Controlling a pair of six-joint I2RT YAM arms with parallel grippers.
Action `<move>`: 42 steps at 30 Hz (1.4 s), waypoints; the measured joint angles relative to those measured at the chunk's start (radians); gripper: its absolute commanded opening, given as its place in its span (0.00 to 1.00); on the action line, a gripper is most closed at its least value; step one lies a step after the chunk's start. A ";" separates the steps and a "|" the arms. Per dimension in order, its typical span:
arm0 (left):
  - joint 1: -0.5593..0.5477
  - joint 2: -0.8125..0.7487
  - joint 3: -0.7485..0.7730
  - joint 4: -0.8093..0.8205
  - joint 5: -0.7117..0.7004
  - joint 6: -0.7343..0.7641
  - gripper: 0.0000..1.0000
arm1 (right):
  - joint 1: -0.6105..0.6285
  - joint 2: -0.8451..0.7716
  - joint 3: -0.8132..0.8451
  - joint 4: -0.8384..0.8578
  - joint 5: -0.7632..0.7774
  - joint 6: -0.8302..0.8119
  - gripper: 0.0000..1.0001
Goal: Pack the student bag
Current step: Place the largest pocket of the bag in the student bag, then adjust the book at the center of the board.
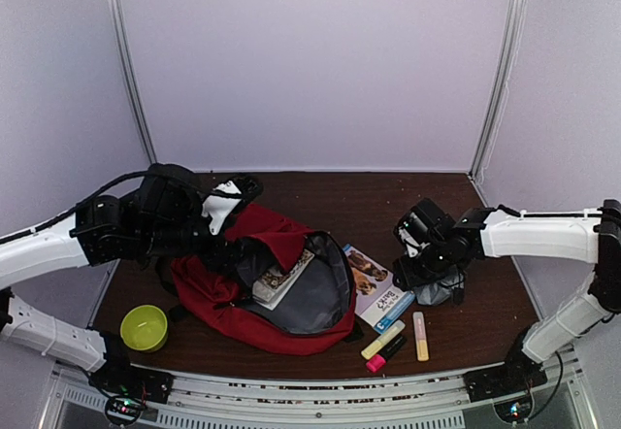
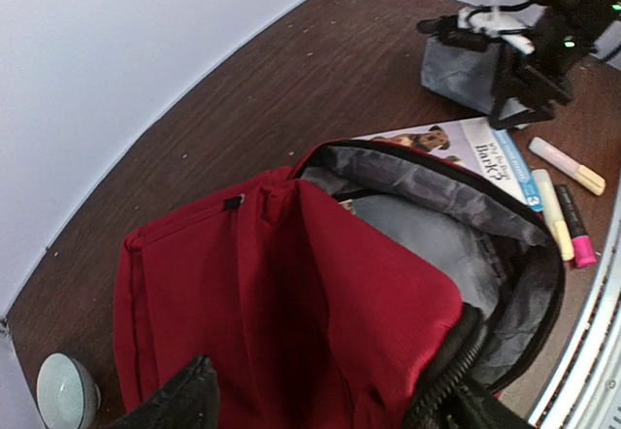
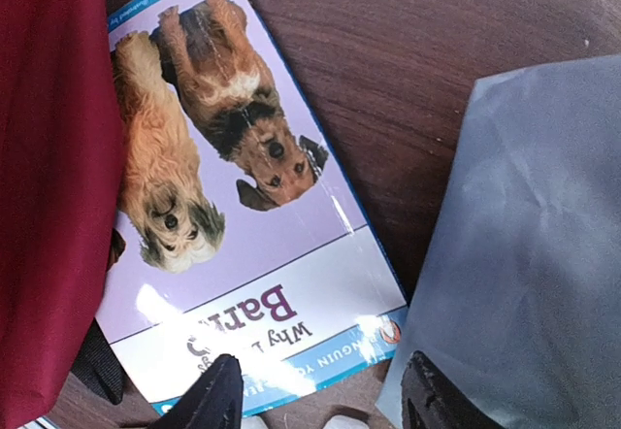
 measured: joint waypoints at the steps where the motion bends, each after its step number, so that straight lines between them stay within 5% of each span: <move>1: -0.012 -0.006 0.000 0.001 0.016 0.006 0.84 | -0.005 0.015 0.003 0.012 -0.005 -0.010 0.57; 7: -0.132 0.064 0.066 0.039 0.181 0.110 0.94 | -0.056 0.149 0.071 0.082 -0.066 -0.056 0.59; 13: -0.183 0.302 0.199 0.173 0.299 0.193 0.84 | -0.145 0.261 0.108 0.122 -0.113 -0.089 0.62; 17: -0.197 0.563 0.383 0.202 0.193 0.261 0.74 | -0.159 0.315 0.133 0.130 -0.167 -0.106 0.63; 23: -0.240 0.829 0.488 0.214 0.062 0.455 0.77 | -0.179 0.327 0.139 0.146 -0.259 -0.119 0.63; 42: -0.266 1.064 0.508 0.260 -0.124 0.781 0.74 | -0.206 0.333 0.134 0.179 -0.397 -0.123 0.59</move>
